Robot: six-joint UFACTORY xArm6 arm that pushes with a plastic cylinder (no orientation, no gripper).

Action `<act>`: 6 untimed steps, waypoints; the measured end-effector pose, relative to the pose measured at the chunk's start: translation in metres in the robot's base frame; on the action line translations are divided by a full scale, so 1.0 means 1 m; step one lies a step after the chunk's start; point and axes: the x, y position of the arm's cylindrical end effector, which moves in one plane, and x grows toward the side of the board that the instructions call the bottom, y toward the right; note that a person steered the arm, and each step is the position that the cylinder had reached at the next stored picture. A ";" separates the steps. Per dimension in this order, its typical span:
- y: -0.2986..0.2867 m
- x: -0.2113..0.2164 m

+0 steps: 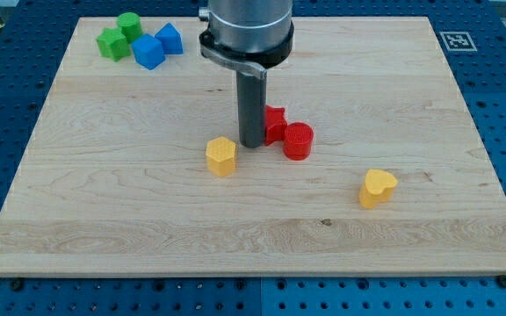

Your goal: Point at the yellow hexagon

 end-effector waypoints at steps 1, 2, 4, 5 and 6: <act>0.018 -0.017; 0.020 -0.020; -0.049 -0.008; -0.039 -0.004; 0.007 -0.003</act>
